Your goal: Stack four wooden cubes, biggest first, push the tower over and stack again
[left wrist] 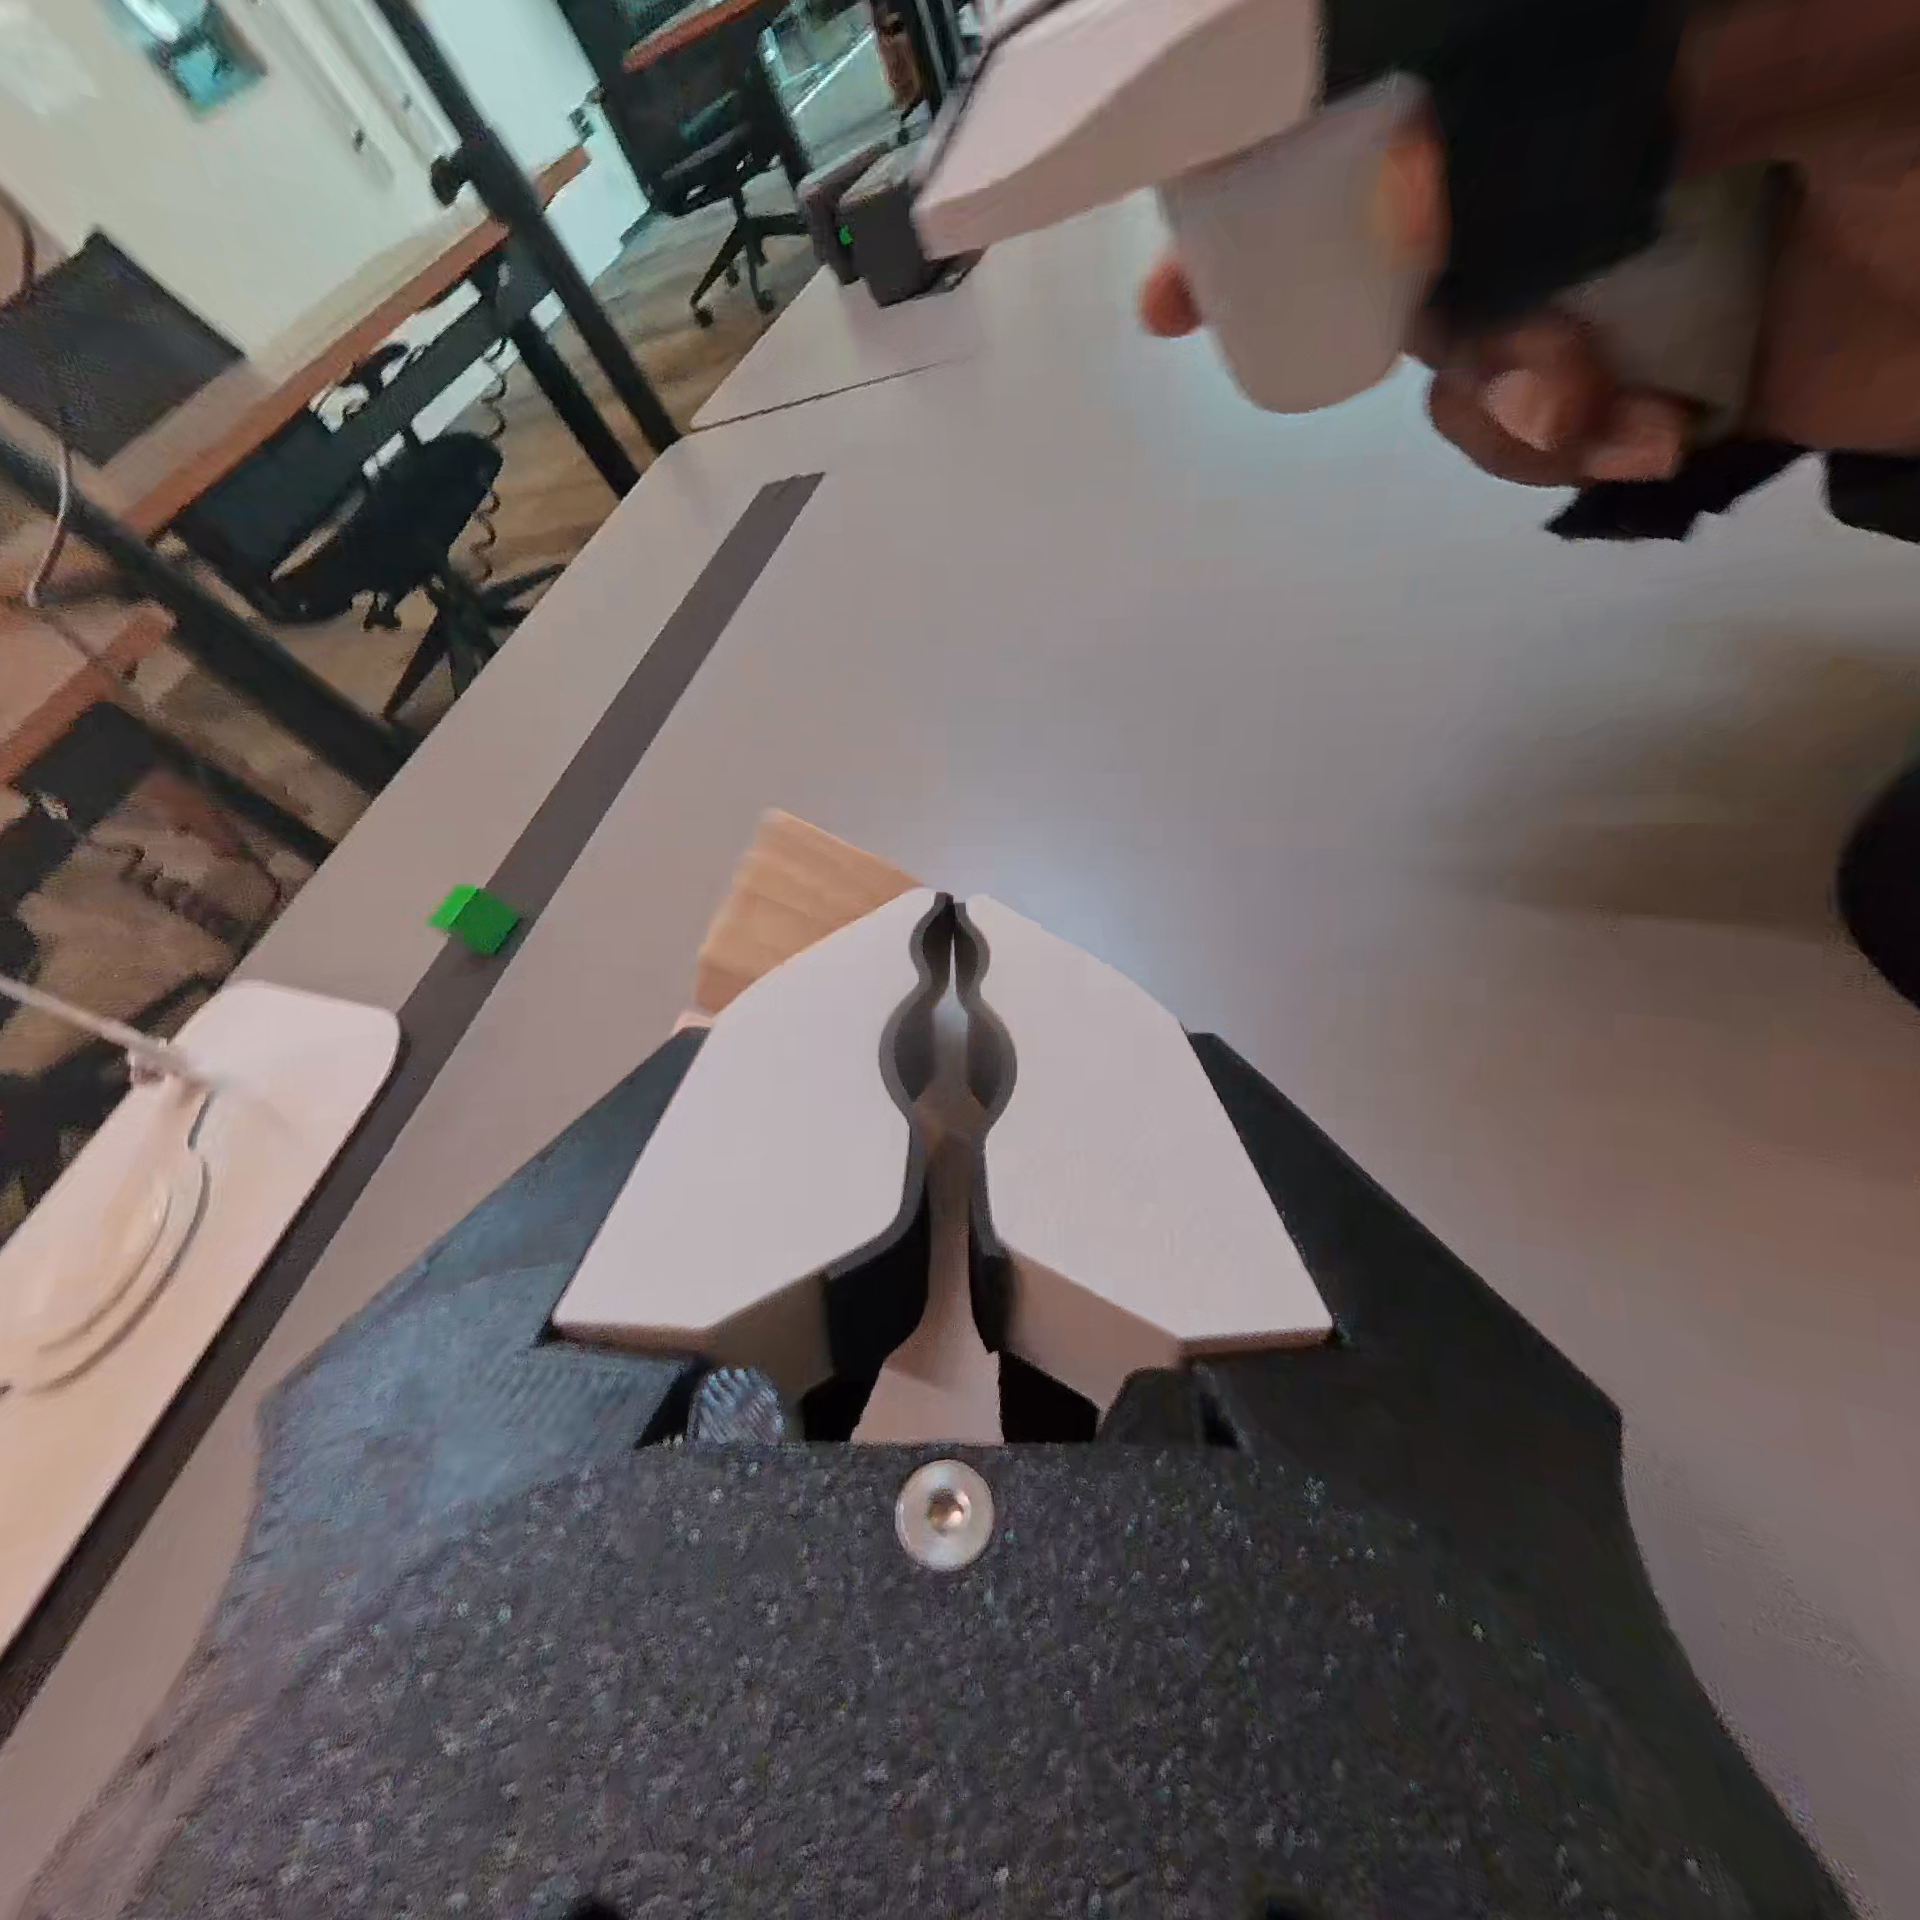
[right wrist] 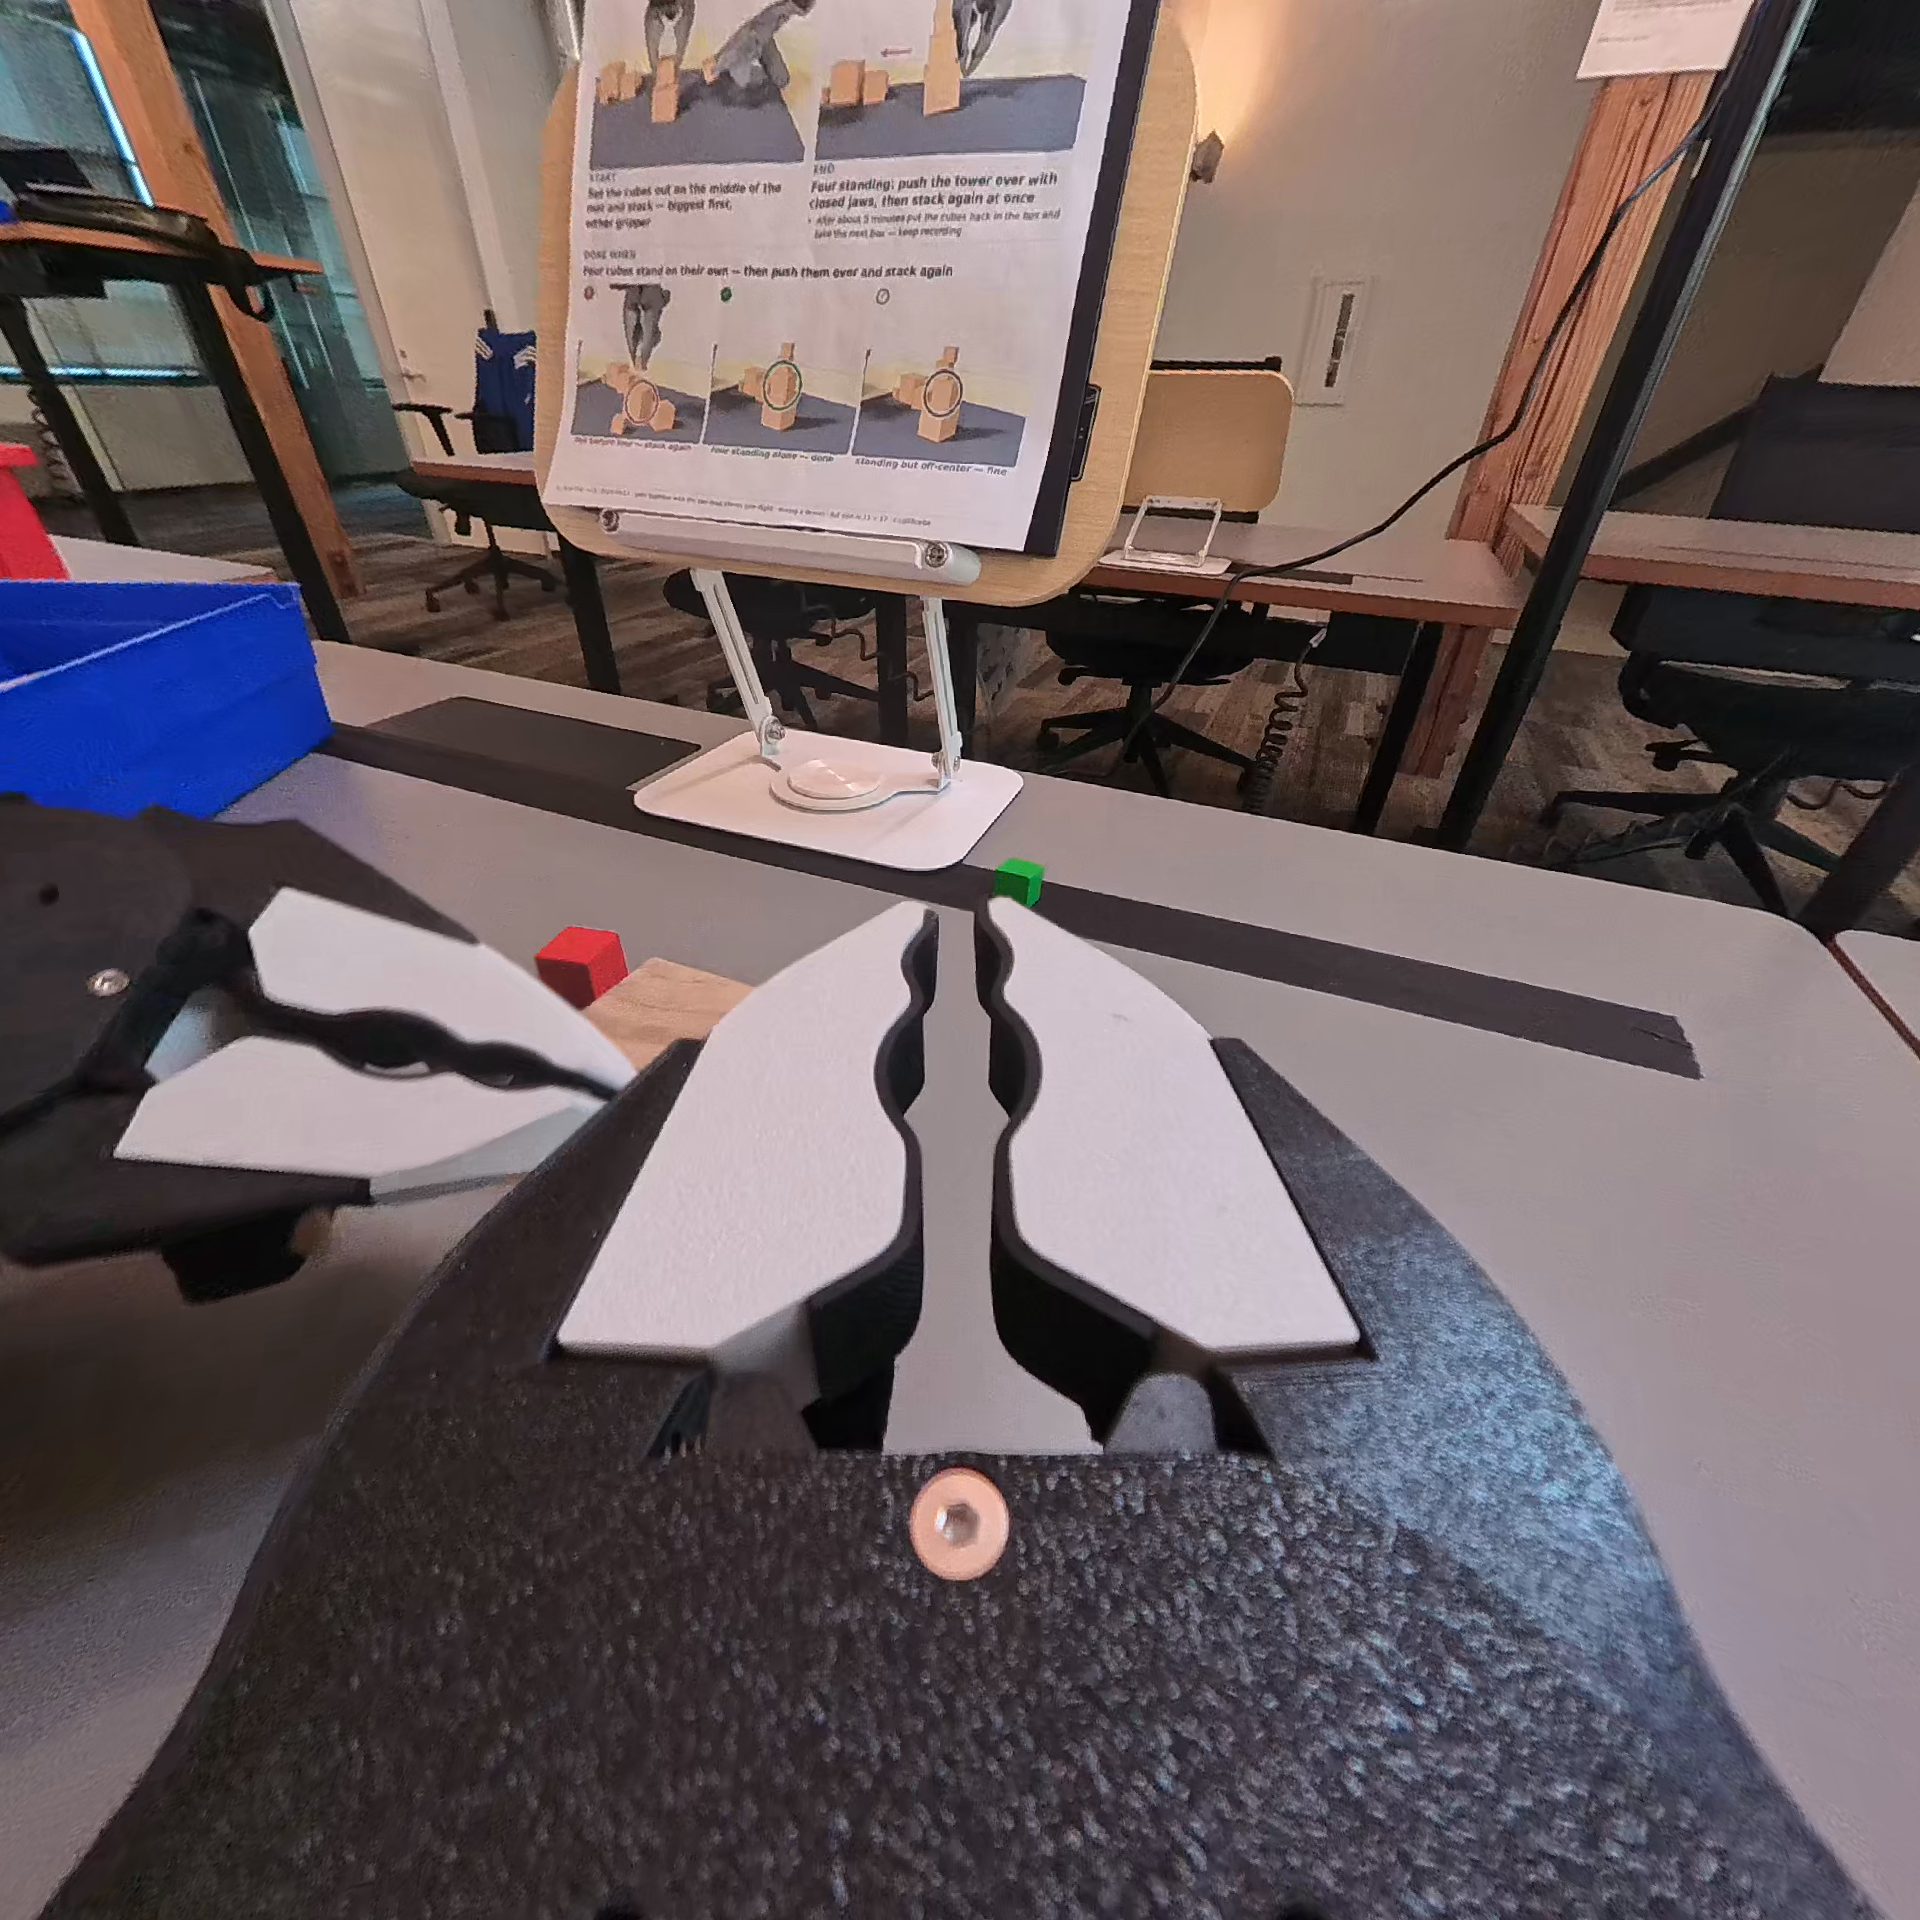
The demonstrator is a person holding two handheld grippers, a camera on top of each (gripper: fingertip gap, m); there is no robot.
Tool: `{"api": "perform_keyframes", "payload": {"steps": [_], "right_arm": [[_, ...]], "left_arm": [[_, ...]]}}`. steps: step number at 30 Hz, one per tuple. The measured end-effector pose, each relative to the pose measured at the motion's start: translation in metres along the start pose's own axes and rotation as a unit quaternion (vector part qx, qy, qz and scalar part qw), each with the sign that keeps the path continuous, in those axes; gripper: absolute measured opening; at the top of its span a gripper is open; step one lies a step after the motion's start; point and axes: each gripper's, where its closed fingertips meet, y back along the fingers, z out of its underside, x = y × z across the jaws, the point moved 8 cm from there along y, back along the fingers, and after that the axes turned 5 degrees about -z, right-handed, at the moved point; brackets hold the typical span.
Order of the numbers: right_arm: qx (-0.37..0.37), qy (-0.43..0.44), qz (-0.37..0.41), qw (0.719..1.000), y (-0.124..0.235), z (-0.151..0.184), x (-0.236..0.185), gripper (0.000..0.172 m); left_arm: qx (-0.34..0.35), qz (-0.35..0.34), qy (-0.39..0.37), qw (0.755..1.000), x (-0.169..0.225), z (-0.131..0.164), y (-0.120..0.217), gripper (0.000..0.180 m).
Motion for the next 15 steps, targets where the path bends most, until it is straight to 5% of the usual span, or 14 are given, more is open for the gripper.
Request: {"api": "perform_keyframes", "payload": {"steps": [9, 15], "right_arm": [[-0.003, -0.001, -0.003, 1.000, -0.001, 0.001, 0.000, 0.007], [-0.006, -0.003, -0.004, 1.000, -0.002, 0.003, 0.000, 0.007]], "left_arm": [[0.015, 0.002, 0.021, 1.000, -0.001, 0.001, 0.015, 0.000], [0.111, -0.064, 0.115, 0.985, -0.030, -0.014, 0.049, 0.000]]}}
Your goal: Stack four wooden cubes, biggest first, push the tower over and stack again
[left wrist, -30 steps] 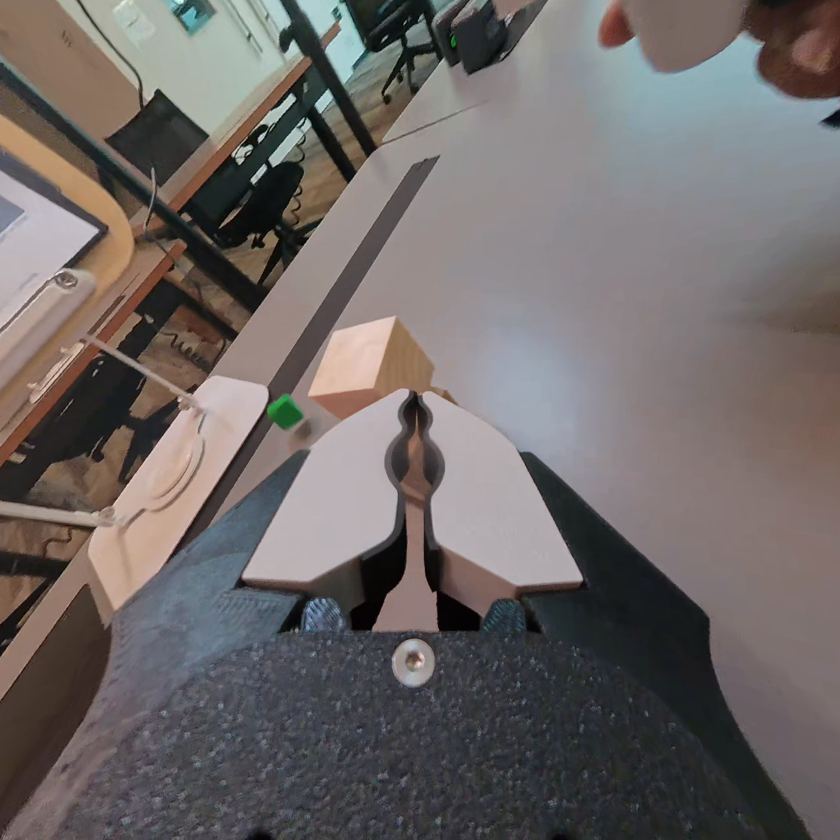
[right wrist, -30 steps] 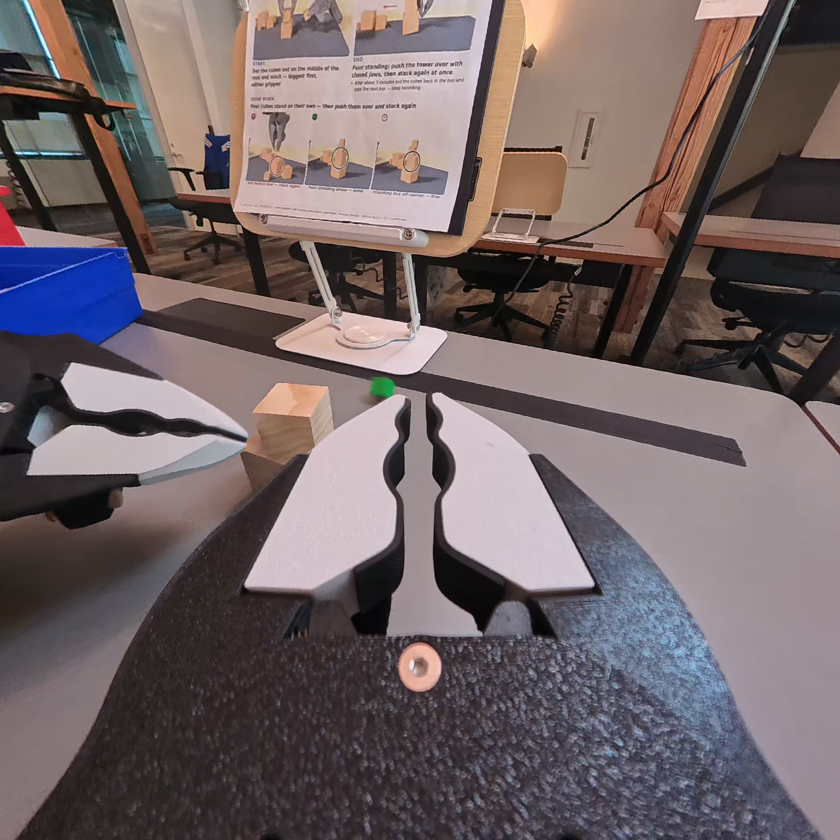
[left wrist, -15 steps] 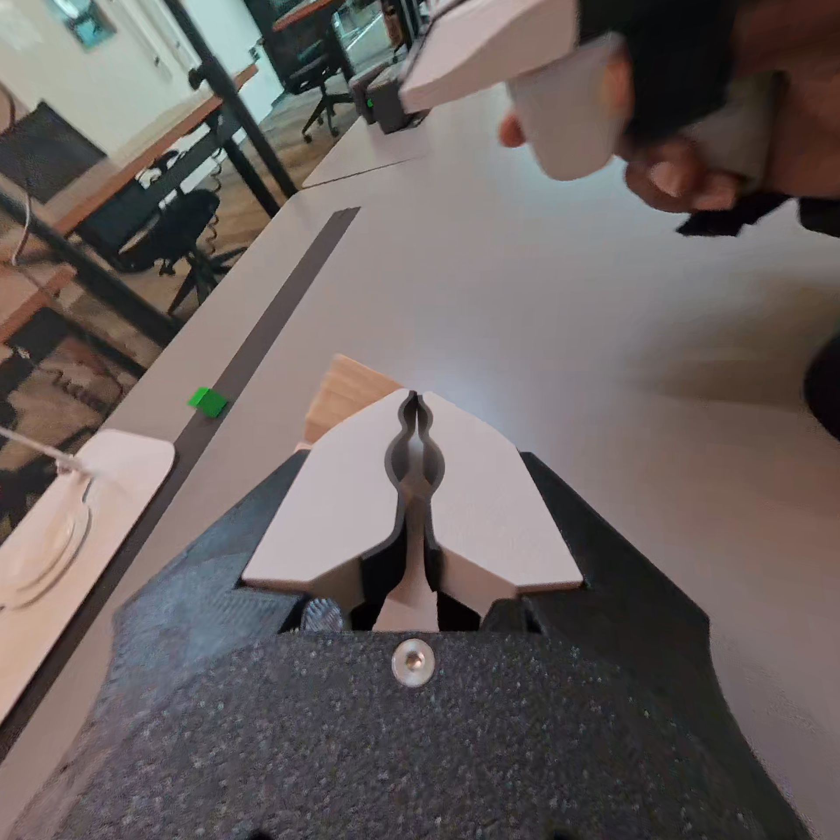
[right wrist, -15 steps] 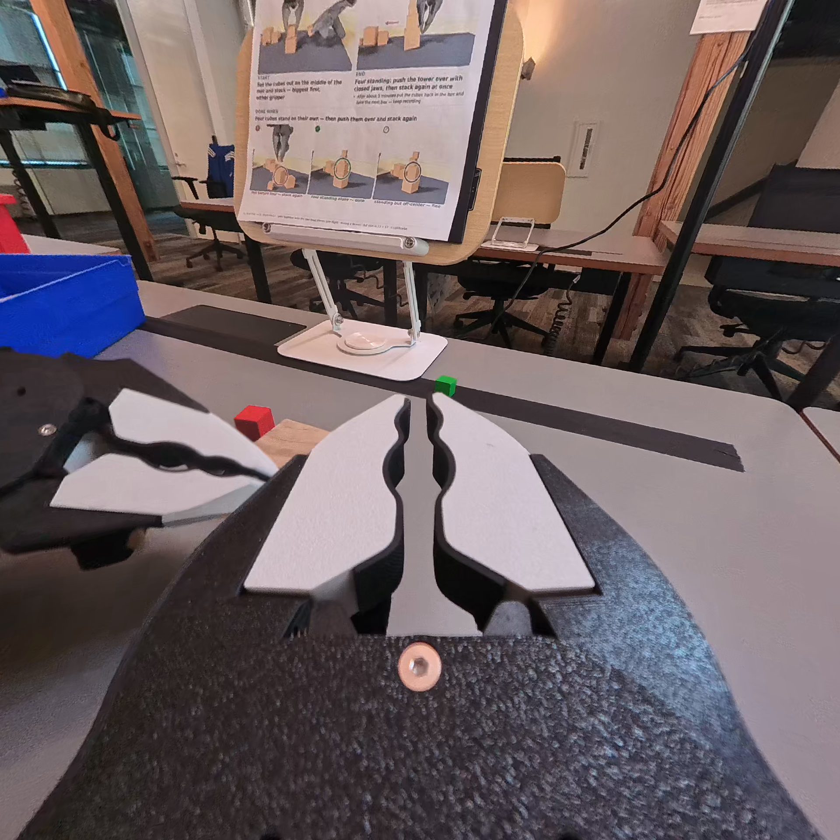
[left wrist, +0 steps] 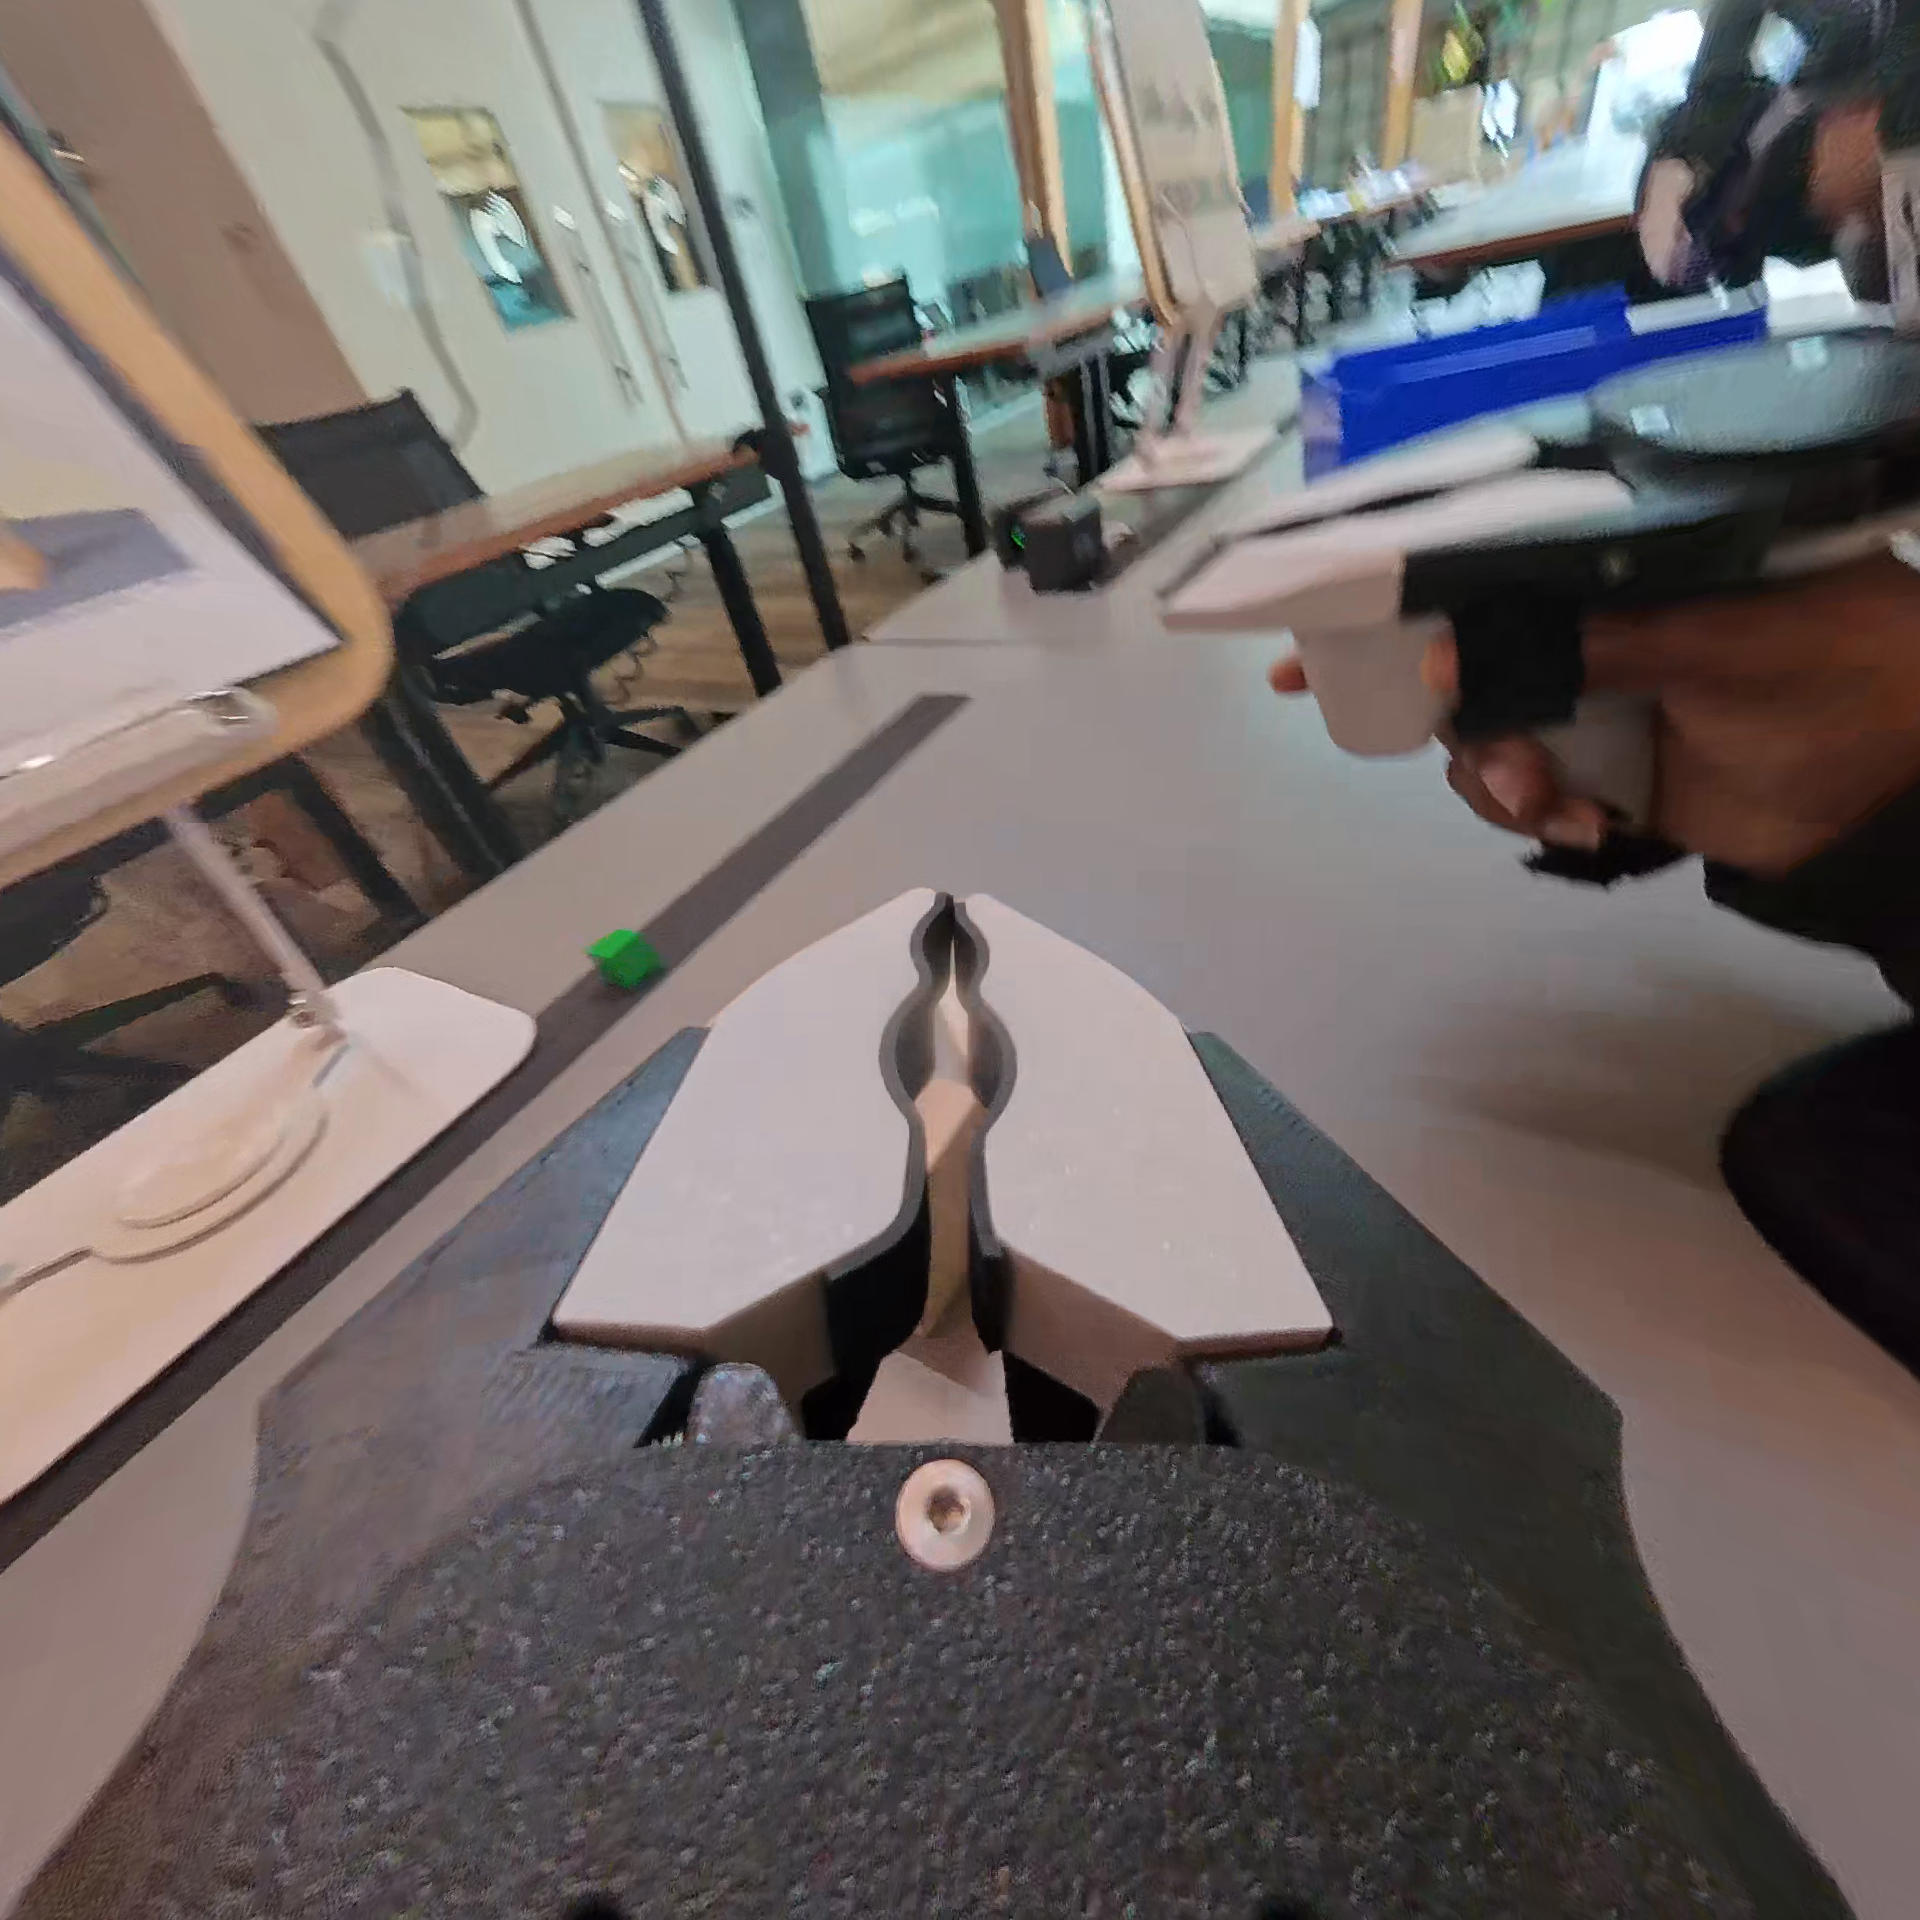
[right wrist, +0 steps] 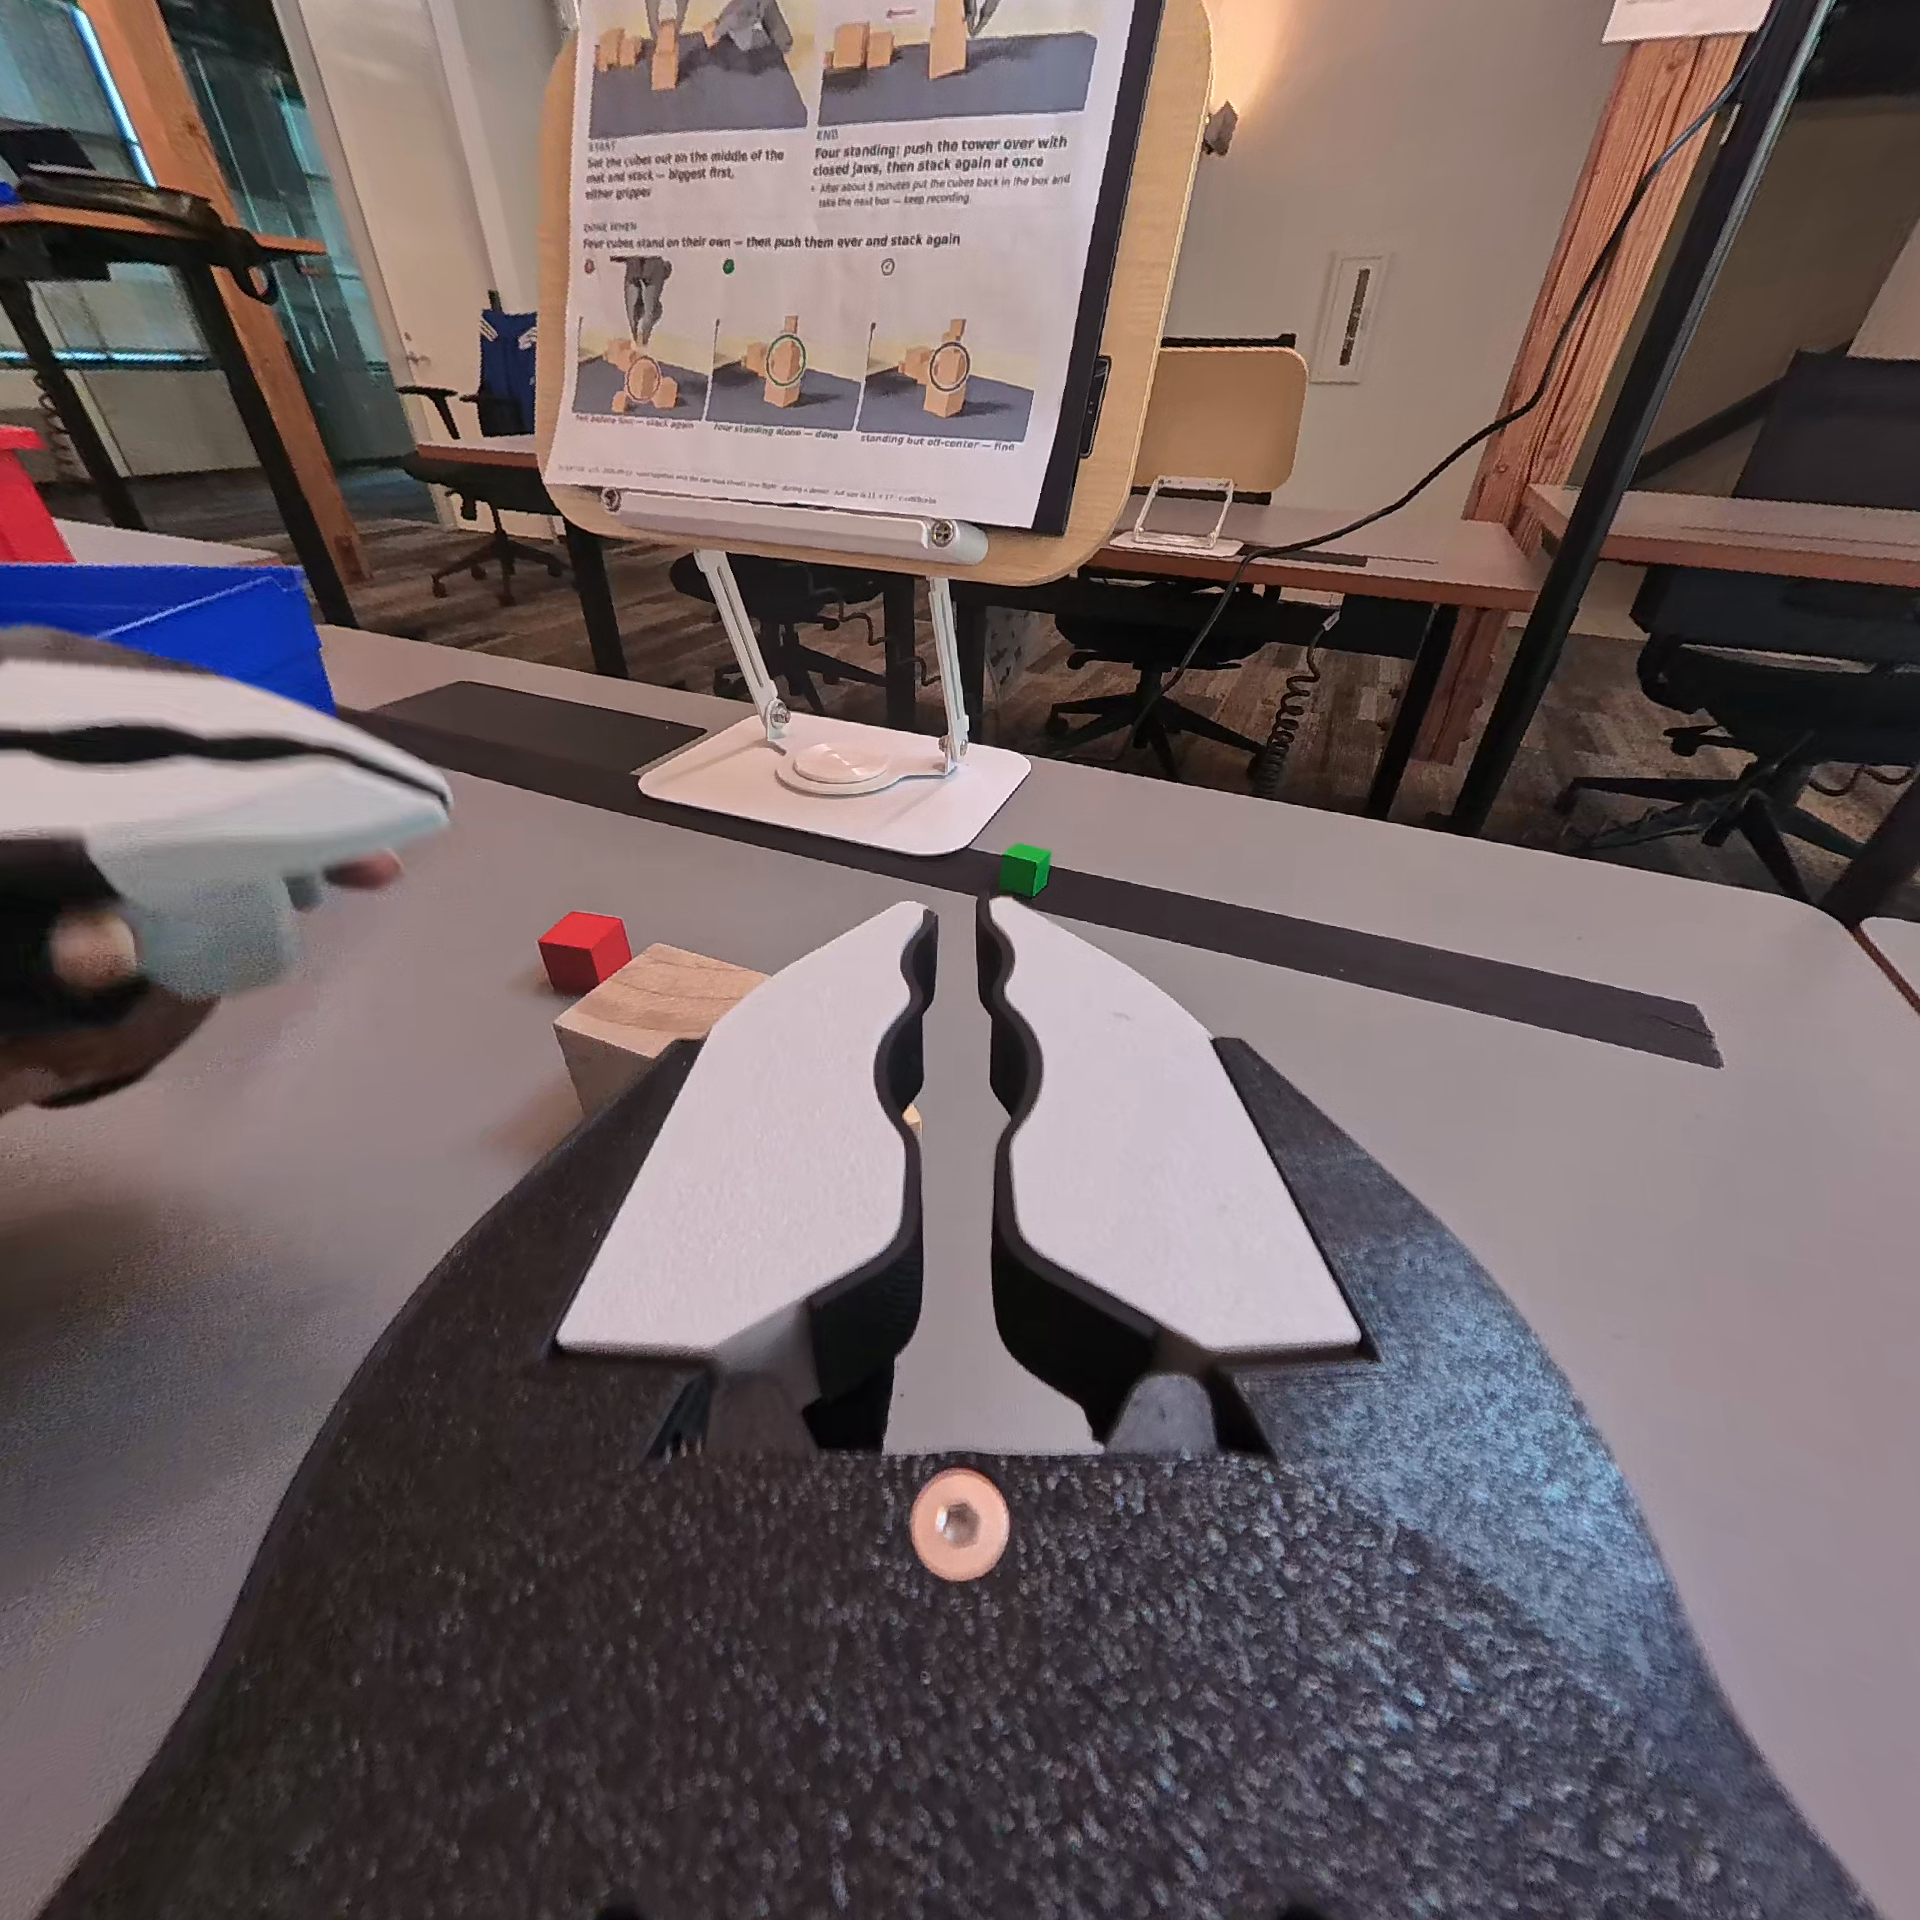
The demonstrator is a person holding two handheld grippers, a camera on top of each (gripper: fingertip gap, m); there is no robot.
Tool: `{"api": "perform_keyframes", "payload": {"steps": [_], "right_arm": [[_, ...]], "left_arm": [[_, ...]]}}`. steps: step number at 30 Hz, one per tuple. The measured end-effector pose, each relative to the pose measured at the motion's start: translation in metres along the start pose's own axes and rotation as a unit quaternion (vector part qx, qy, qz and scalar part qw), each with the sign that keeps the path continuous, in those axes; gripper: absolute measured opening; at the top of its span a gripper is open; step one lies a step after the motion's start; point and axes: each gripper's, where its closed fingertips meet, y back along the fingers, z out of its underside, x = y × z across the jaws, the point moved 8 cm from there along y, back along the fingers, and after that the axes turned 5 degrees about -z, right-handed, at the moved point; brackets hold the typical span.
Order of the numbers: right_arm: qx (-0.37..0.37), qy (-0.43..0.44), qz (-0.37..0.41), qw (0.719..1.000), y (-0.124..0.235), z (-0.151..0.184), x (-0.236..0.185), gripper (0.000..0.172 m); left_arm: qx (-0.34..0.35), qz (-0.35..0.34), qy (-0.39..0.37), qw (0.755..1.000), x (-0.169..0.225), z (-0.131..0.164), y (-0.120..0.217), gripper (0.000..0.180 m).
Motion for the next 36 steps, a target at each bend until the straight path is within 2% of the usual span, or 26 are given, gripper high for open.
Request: {"api": "perform_keyframes", "payload": {"steps": [3, 6, 12, 14, 19, 31, 34, 36], "right_arm": [[-0.008, -0.004, -0.005, 1.000, -0.002, 0.003, -0.001, 0.007], [-0.016, -0.013, -0.011, 1.000, -0.003, 0.005, -0.001, 0.008], [-0.019, -0.012, -0.006, 1.000, -0.004, 0.008, 0.000, 0.008], [-0.022, -0.012, -0.006, 1.000, -0.005, 0.010, 0.000, 0.008], [-0.037, -0.006, -0.010, 0.999, -0.011, 0.017, -0.003, 0.009], [-0.063, 0.031, -0.034, 0.997, -0.023, 0.033, -0.014, 0.017], [-0.071, 0.053, -0.053, 0.995, -0.027, 0.037, -0.021, 0.021], [-0.080, 0.066, -0.066, 0.992, -0.030, 0.040, -0.026, 0.025]], "left_arm": [[0.033, -0.053, 0.067, 0.996, -0.027, -0.009, 0.018, 0.000], [0.039, -0.098, 0.127, 0.986, -0.057, -0.002, 0.042, 0.000], [0.029, -0.229, 0.148, 0.962, -0.099, 0.024, 0.110, 0.000], [0.021, -0.245, 0.150, 0.958, -0.106, 0.033, 0.132, 0.000], [0.006, -0.222, 0.134, 0.966, -0.116, 0.054, 0.160, 0.000], [0.012, -0.078, 0.138, 0.987, -0.122, 0.082, 0.149, 0.000], [0.015, -0.021, 0.152, 0.988, -0.121, 0.083, 0.148, 0.000], [0.023, -0.011, 0.146, 0.989, -0.119, 0.081, 0.149, 0.000]]}}
